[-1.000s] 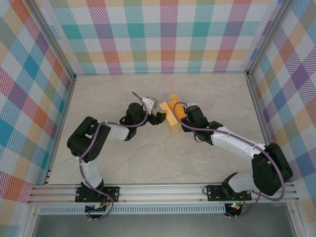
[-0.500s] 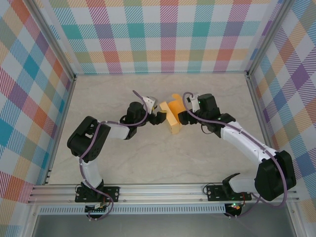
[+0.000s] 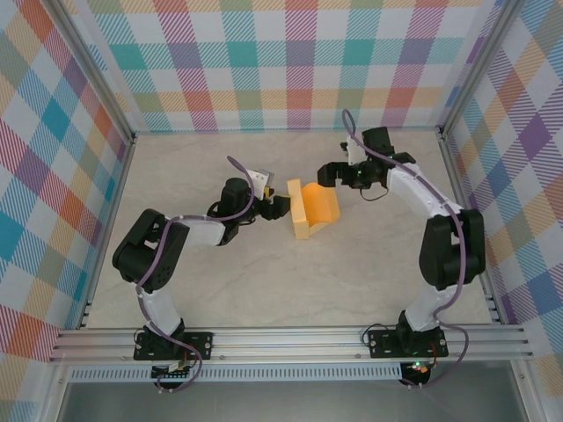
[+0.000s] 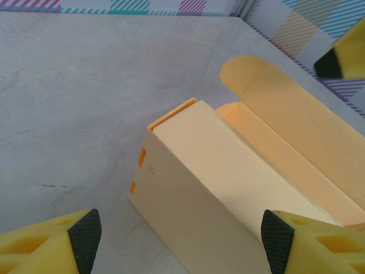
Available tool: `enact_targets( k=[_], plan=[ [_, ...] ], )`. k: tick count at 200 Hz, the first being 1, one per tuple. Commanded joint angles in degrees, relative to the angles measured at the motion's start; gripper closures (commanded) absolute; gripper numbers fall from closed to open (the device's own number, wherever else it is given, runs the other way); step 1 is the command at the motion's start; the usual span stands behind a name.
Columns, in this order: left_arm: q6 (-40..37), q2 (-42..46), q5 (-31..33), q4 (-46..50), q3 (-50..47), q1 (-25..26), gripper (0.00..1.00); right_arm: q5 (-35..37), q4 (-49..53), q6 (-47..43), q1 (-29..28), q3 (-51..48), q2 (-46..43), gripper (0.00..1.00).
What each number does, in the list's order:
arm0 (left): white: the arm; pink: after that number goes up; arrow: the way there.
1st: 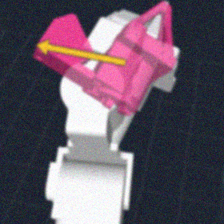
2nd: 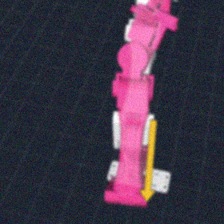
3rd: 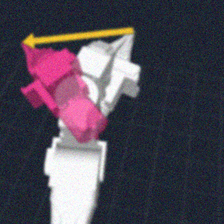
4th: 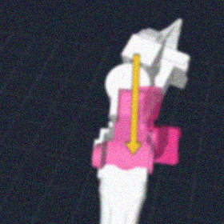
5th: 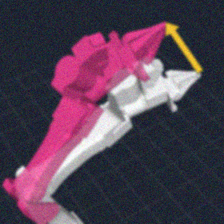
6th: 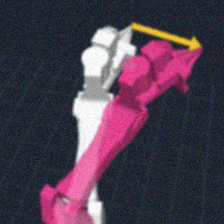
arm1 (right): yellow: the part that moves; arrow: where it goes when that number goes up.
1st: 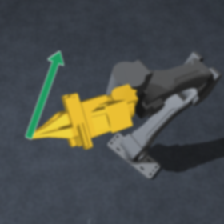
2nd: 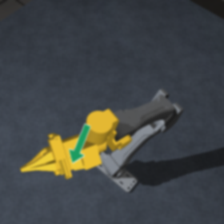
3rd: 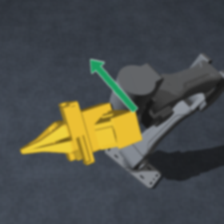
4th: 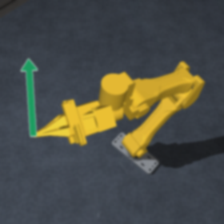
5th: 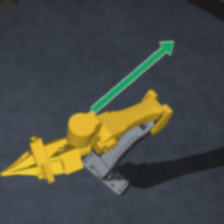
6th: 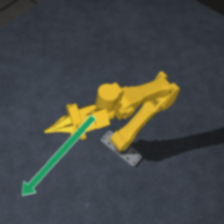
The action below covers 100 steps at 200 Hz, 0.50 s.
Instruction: Fold the paper box
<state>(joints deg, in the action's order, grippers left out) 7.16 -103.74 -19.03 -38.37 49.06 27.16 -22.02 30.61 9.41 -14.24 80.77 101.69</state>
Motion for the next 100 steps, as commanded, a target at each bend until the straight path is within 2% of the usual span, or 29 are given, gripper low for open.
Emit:
enact_targets(
  k=[1, 17, 46, 100],
  plan=[
    [3.2, -0.3, -1.5, 0.7, 2.7, -0.4, 0.24, -1.0, 4.4, 7.0, -0.3, 0.7, 0.5, 0.00],
    [3.5, -0.5, -2.2, 1.9, 3.7, -0.4, 0.24, 0.7, 3.7, 9.9, -0.3, -1.5, -0.5, 0.00],
    [4.1, -1.0, -3.5, 3.0, 4.6, -0.4, 0.24, -6.5, -0.9, 13.8, -1.6, -5.4, -1.7, 0.00],
    [6.9, -3.4, -5.3, 3.6, 6.0, -0.2, 0.26, -8.1, -4.4, 16.2, -6.5, -4.3, -1.1, 0.07]
  ],
)
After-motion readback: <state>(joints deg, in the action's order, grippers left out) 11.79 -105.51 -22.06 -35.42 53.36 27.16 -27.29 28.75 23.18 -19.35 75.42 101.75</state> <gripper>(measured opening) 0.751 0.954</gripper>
